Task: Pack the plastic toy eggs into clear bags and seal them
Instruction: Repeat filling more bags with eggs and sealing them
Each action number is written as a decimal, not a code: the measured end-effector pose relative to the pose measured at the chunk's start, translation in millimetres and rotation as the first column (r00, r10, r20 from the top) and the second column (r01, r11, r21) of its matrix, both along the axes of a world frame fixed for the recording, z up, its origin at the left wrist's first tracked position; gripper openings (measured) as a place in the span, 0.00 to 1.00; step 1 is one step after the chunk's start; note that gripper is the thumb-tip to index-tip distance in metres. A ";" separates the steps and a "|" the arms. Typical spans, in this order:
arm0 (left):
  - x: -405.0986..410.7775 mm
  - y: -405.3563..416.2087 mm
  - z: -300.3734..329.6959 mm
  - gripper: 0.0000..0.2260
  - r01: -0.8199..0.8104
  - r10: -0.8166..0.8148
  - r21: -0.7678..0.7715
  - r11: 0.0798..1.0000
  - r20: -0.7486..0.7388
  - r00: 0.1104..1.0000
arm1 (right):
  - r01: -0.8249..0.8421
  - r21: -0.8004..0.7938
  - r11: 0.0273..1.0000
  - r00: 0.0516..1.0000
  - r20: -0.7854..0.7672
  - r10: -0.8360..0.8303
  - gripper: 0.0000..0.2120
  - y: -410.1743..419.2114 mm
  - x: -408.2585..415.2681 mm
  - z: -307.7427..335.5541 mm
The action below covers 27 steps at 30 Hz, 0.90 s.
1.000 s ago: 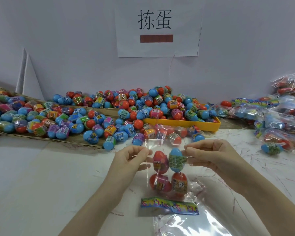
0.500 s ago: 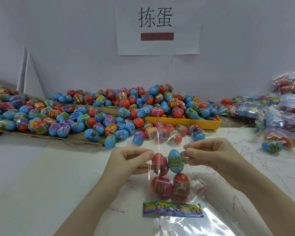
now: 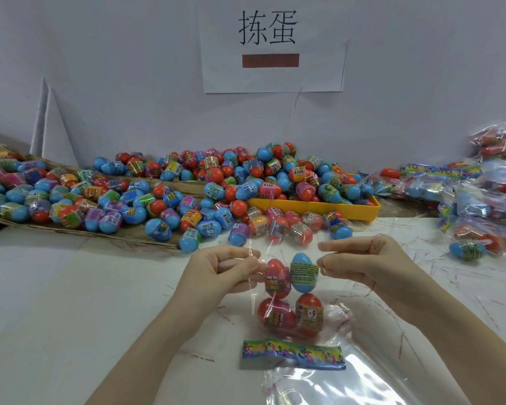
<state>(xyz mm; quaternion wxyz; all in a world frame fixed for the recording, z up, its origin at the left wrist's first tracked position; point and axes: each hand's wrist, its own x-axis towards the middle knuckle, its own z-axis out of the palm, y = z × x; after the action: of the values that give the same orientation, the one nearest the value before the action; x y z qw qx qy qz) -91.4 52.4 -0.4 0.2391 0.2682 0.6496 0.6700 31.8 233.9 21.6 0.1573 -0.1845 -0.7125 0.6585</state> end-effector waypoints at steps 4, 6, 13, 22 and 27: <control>-1.9 -3.1 0.8 0.07 0.031 -0.031 -0.010 0.999 -0.028 0.999 | 0.016 -0.003 1.000 1.000 0.020 -0.016 0.11 -2.9 -0.3 1.0; -3.3 -5.4 2.5 0.09 0.061 -0.061 -0.010 0.998 -0.035 0.998 | 0.014 -0.022 1.000 1.000 0.018 -0.014 0.12 -3.6 0.1 0.7; -7.4 -9.6 5.5 0.13 0.124 -0.124 -0.022 0.992 -0.004 0.992 | -0.028 -0.027 0.999 0.999 0.015 0.028 0.15 -5.9 -1.1 -2.1; -9.6 -8.7 3.0 0.08 0.153 -0.156 0.050 0.987 0.056 0.986 | -0.063 -0.055 0.996 0.998 -0.017 0.062 0.15 -7.0 -1.4 -1.7; -11.7 -9.2 2.7 0.07 0.166 -0.167 0.025 0.986 0.035 0.985 | -0.099 0.038 0.994 0.995 -0.029 0.100 0.12 -7.8 0.7 0.4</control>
<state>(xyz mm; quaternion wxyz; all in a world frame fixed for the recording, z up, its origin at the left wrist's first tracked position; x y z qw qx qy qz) -103.1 43.3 2.3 0.3033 0.3118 0.6128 0.6597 32.5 226.1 21.9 0.1384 -0.1357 -0.7302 0.6551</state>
